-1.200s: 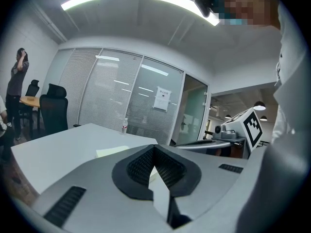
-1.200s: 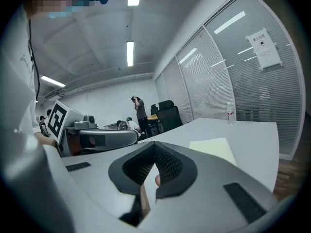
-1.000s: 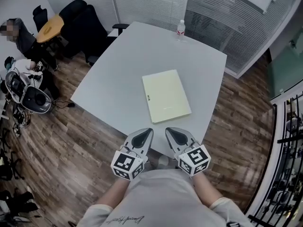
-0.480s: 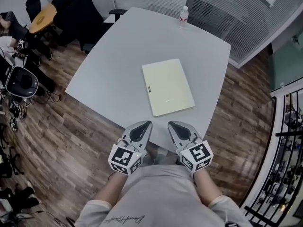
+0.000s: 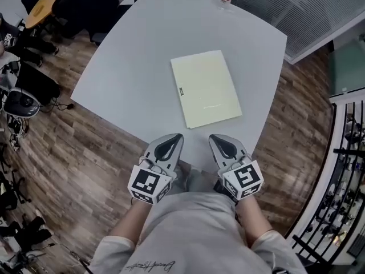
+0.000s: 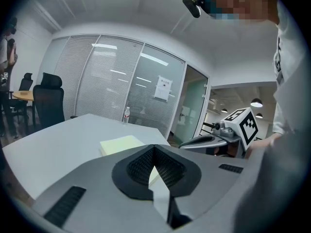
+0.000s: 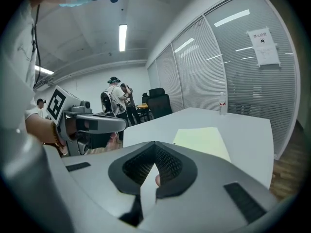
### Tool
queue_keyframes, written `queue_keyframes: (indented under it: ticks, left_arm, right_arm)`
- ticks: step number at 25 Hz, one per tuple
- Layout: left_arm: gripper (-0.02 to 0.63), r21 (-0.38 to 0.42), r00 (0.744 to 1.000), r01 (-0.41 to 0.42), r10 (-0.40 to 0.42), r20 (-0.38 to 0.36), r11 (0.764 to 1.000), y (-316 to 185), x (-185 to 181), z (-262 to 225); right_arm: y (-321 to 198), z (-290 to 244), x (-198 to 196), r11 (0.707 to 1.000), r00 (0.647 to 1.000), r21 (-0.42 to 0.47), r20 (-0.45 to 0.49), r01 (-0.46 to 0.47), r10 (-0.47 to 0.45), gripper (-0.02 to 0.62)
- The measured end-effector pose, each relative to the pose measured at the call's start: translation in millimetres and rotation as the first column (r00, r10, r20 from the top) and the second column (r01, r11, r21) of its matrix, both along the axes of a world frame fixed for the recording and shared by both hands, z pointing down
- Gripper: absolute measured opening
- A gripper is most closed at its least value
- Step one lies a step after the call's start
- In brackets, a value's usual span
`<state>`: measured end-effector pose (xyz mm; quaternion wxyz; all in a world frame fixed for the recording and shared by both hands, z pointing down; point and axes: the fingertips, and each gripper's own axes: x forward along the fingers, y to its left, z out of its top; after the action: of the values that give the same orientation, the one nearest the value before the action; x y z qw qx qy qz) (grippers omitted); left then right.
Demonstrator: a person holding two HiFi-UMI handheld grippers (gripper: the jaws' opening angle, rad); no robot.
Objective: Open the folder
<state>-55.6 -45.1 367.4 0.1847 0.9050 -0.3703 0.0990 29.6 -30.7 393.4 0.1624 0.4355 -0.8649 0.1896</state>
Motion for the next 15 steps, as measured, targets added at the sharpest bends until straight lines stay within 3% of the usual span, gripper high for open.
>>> queue_keyframes:
  ticks: [5, 15]
  left_arm:
    - [0.009, -0.012, 1.000, 0.002, -0.001, 0.022, 1.000, -5.3, -1.9, 22.2]
    - [0.009, -0.080, 0.999, -0.008, 0.011, 0.042, 0.997, -6.5, 5.0, 61.6]
  right_arm:
    - [-8.5, 17.3, -2.6, 0.998, 0.997, 0.020, -0.054, 0.063, -0.061, 0.020]
    - [-21.0, 56.1, -11.8, 0.988, 0.979, -0.032, -0.132, 0.153, -0.156, 0.020]
